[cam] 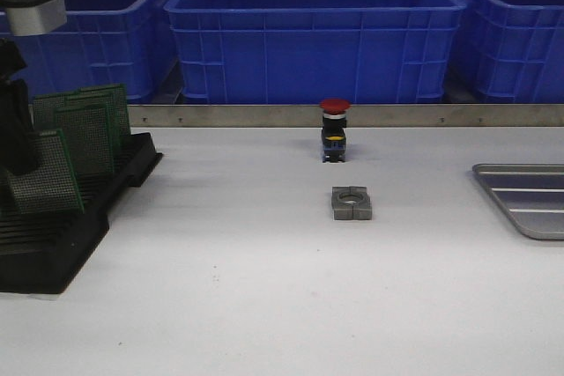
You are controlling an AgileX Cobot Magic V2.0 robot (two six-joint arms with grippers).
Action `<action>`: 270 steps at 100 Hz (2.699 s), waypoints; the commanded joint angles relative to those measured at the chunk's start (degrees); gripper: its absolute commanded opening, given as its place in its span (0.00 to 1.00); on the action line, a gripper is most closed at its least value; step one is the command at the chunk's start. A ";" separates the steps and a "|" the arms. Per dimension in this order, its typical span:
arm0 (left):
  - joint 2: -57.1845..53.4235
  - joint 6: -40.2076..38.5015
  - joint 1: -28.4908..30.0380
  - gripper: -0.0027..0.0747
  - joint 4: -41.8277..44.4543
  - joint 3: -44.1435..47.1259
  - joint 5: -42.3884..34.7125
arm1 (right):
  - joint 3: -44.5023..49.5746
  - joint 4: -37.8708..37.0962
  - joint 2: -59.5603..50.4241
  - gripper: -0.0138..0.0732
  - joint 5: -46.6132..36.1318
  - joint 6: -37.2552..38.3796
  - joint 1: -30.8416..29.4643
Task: Place circuit board on tray
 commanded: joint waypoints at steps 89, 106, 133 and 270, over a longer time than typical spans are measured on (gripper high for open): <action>-5.77 -2.70 -15.20 0.01 -27.54 -10.42 11.21 | -0.76 -0.54 -1.39 0.04 -4.33 -0.10 0.22; -5.77 -2.70 -20.11 0.01 -33.47 -10.42 11.21 | -0.76 -0.54 -1.39 0.04 -4.33 -0.10 0.22; -5.77 -2.70 -24.61 0.01 -35.37 -10.42 11.21 | -0.76 -0.46 -1.40 0.04 -4.16 -0.10 0.22; -5.77 -2.70 -24.69 0.01 -35.37 -10.42 11.21 | -35.20 39.61 44.28 0.72 25.65 -42.30 19.75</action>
